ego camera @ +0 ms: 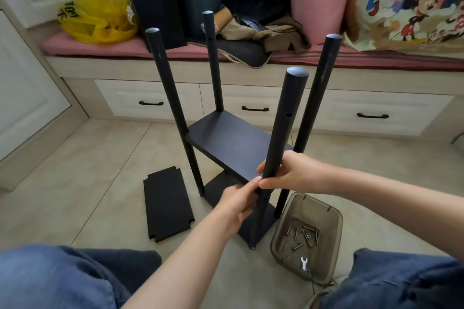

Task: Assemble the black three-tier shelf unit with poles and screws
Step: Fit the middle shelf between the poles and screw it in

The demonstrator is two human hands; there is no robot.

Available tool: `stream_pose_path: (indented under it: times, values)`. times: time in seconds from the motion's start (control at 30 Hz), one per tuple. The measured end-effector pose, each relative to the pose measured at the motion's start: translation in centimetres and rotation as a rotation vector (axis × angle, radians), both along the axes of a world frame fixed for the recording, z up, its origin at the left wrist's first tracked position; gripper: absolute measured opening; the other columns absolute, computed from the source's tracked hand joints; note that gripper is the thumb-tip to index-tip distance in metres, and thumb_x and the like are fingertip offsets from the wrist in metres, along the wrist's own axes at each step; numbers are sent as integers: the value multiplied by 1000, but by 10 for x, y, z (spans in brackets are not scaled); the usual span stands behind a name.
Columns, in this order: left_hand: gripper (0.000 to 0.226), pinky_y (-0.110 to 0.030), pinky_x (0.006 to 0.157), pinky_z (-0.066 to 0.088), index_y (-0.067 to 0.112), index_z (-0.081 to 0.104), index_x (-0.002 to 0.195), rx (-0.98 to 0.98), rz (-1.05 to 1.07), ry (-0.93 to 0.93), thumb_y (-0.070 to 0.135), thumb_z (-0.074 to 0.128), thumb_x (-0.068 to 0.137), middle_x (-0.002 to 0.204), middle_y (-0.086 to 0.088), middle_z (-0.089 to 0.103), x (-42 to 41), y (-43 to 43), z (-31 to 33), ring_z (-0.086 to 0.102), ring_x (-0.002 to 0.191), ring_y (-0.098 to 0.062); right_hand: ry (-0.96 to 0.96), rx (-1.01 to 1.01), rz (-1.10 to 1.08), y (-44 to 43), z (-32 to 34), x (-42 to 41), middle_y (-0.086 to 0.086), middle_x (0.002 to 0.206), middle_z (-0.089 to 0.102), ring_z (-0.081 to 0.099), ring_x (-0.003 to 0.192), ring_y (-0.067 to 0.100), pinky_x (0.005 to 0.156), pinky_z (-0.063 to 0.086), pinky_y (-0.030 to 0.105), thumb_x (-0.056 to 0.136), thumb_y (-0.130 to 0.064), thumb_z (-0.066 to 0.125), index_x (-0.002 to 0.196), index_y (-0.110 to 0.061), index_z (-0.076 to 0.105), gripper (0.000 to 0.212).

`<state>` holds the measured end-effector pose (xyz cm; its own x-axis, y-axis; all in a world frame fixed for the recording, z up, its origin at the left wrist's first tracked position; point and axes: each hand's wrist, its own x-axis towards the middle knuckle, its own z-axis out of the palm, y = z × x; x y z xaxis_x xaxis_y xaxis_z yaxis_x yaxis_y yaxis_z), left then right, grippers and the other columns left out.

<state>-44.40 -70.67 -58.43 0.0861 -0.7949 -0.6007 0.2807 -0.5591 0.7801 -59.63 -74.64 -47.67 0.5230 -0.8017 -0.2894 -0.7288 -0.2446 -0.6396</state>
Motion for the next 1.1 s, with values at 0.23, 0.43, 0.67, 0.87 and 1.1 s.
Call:
stream_pose_path:
  times: [0.23,0.43,0.67,0.87,1.1]
  values:
    - [38,-18,71,54,13,69,107,-148,-51,36,46,70,88,73,9,74,-2,2,-15,74,81,-9,138,-103,-9,4,-9,3,-9,90,71,67,81,6,72,57,26,92,-54,61,103,-22,71,36]
    - [32,-28,86,55,11,68,107,-171,-127,29,41,63,97,62,11,67,3,-1,-19,70,72,-6,93,-14,15,0,1,1,-9,104,72,67,96,9,89,56,34,91,-52,63,109,-26,70,33]
    - [31,-34,96,55,8,66,102,-170,-150,-23,38,60,100,55,13,61,3,0,-14,65,61,-4,87,-3,38,0,3,1,-8,103,72,67,98,10,93,54,39,91,-53,62,106,-27,71,31]
    - [33,-42,106,51,4,65,110,-193,-157,7,35,58,101,61,11,67,4,1,-14,68,76,-11,88,-2,43,-1,2,0,-7,106,72,66,101,11,94,53,40,92,-53,60,109,-26,71,34]
    - [32,-42,107,50,5,65,110,-203,-139,-3,34,60,99,104,-10,74,4,3,-13,69,111,-25,83,6,43,1,-1,1,-6,108,71,66,103,11,96,53,40,93,-52,60,110,-24,70,34]
